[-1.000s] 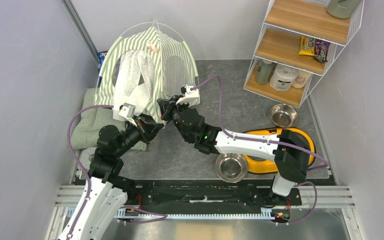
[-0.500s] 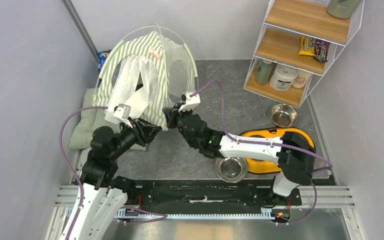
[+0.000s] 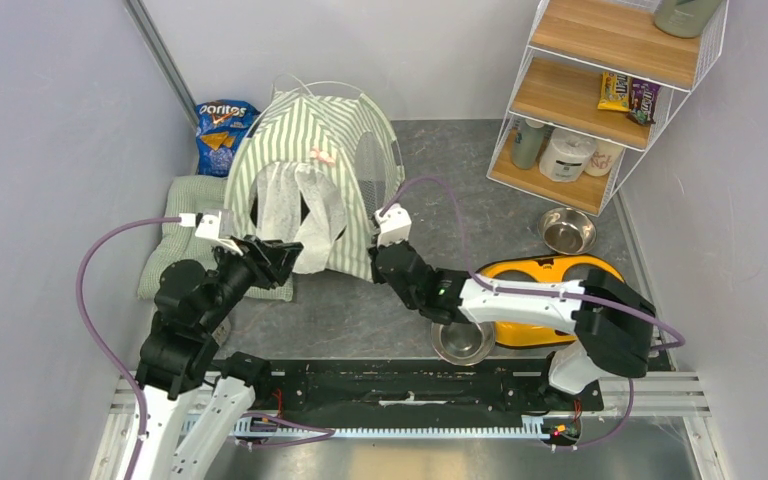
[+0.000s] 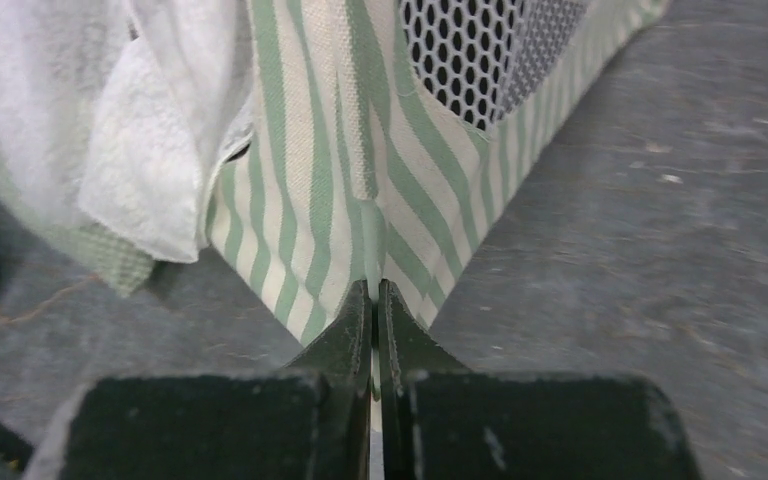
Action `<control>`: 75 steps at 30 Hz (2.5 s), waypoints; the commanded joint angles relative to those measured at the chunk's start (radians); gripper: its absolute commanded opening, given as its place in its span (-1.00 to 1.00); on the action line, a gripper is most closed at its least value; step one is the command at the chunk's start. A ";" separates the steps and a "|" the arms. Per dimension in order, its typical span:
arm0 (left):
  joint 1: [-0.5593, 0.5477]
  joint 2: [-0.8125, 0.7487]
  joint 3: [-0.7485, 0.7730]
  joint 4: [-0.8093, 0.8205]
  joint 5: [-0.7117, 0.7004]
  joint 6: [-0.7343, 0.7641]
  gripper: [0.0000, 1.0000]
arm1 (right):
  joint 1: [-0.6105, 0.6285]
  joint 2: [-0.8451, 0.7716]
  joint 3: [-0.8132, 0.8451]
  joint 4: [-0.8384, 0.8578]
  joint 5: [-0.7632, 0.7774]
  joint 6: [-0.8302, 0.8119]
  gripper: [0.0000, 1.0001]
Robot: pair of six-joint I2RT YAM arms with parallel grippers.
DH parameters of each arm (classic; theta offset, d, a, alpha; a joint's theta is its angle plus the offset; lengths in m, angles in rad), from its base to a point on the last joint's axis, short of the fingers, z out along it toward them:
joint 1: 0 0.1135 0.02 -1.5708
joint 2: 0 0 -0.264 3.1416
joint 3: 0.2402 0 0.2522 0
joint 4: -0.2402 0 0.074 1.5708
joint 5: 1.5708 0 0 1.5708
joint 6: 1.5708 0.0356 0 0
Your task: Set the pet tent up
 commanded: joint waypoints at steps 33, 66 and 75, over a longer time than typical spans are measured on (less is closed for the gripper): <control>-0.003 0.303 -0.045 0.025 -0.046 0.075 0.04 | -0.240 -0.424 0.222 -0.720 -0.300 -0.221 0.85; -0.212 0.581 -0.363 0.729 -0.386 -0.033 -0.74 | -0.238 -0.008 0.215 -0.271 -0.334 0.018 0.32; -0.213 0.402 -0.144 0.262 -0.519 -0.020 -0.96 | -0.238 0.056 0.250 -0.280 -0.297 0.028 0.30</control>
